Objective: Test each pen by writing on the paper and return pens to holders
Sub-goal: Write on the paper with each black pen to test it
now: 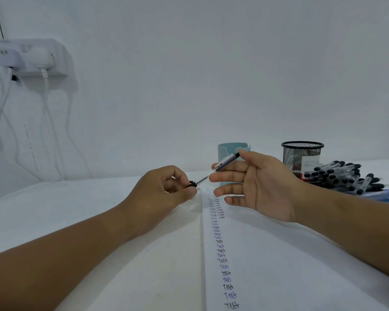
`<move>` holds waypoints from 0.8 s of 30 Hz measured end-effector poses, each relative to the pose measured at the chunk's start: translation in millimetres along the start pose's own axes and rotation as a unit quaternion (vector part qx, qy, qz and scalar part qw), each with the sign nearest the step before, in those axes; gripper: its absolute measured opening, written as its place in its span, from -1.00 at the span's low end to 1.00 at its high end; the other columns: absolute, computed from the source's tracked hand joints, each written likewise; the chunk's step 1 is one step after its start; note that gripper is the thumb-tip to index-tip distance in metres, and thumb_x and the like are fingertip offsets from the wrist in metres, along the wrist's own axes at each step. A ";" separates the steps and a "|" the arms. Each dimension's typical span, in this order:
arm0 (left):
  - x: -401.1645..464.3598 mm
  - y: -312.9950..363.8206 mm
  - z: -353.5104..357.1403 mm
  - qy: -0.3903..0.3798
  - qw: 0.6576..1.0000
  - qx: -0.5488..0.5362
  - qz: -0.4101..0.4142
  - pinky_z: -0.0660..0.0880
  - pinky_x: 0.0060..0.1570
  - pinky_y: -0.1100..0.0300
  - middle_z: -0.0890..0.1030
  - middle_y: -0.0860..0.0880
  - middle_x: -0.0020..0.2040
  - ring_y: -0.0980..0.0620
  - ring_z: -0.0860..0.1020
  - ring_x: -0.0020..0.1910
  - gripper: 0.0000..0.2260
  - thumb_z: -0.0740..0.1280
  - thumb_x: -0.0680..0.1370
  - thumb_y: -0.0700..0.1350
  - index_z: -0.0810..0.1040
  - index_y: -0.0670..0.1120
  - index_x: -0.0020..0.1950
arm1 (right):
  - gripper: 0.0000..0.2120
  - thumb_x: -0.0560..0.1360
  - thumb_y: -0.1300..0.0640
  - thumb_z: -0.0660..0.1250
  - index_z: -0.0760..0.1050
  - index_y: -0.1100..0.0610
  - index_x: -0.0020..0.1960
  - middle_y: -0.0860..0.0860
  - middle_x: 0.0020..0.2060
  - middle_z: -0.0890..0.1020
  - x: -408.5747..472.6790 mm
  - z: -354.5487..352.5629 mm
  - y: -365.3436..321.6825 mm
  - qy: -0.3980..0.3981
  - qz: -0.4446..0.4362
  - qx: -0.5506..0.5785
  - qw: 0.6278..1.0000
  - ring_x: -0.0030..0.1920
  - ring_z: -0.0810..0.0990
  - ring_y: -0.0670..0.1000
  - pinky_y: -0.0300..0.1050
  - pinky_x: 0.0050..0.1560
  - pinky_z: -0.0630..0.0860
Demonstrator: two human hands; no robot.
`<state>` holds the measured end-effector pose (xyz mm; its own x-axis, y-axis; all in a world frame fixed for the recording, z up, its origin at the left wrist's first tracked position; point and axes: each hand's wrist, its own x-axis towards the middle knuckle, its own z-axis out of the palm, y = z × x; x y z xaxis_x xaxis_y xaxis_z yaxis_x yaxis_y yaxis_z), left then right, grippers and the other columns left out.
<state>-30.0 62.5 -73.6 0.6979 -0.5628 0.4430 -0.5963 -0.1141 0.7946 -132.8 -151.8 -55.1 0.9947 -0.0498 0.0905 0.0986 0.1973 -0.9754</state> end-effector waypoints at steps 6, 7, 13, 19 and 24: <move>-0.4 2.6 -1.2 -0.010 0.999 -0.039 -0.020 0.37 -0.02 0.01 0.73 -0.13 -0.15 -0.24 0.65 -0.02 -0.91 0.49 0.53 -0.17 0.66 0.00 -0.12 | -0.49 0.68 -0.08 0.01 0.61 0.23 0.19 0.16 0.02 0.72 1.7 -3.4 0.6 0.025 -0.025 0.001 0.999 -0.11 0.71 0.10 -0.01 -0.05 0.49; -0.5 2.9 -1.2 -0.010 0.999 -0.040 -0.020 0.37 -0.03 0.00 0.73 -0.13 -0.15 -0.28 0.63 0.01 -0.91 0.49 0.53 -0.18 0.66 0.00 -0.12 | -0.50 0.68 -0.07 0.02 0.61 0.23 0.18 0.16 0.03 0.72 1.5 -3.7 0.4 0.025 -0.026 -0.001 0.999 -0.11 0.71 0.10 -0.01 -0.05 0.48; -1.1 4.4 0.0 -0.007 0.998 -0.053 -0.023 0.32 -0.08 -0.03 0.72 -0.17 -0.15 -0.27 0.65 0.03 -0.91 0.50 0.51 -0.20 0.66 -0.04 -0.14 | -0.53 0.67 -0.05 0.05 0.61 0.23 0.20 0.16 0.05 0.72 0.3 -5.3 1.5 0.029 -0.027 -0.012 0.999 -0.04 0.71 0.10 -0.02 -0.03 0.50; -0.4 4.1 -0.2 -0.005 0.999 -0.048 -0.025 0.33 -0.08 -0.02 0.72 -0.15 -0.15 -0.20 0.64 -0.09 -0.88 0.49 0.52 -0.22 0.66 -0.02 -0.15 | -0.55 0.67 -0.05 0.07 0.61 0.21 0.20 0.15 0.05 0.72 0.5 -3.9 1.4 0.030 -0.031 -0.018 0.999 -0.04 0.69 0.10 -0.02 -0.04 0.49; -0.6 6.4 0.1 -0.013 0.999 -0.031 -0.035 0.37 -0.03 0.04 0.74 -0.08 -0.11 -0.12 0.66 -0.04 -0.91 0.48 0.48 -0.19 0.67 0.01 -0.10 | -0.51 0.69 -0.09 0.02 0.62 0.18 0.19 0.11 -0.02 0.72 -0.1 -1.9 2.5 0.044 -0.043 -0.020 0.998 -0.14 0.71 0.10 -0.03 -0.08 0.48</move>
<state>-34.3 62.1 -68.8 0.7262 -0.5767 0.3741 -0.5199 -0.1047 0.8478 -132.7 -153.2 -57.8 0.9759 -0.1512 0.1576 0.1801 0.1490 -0.9723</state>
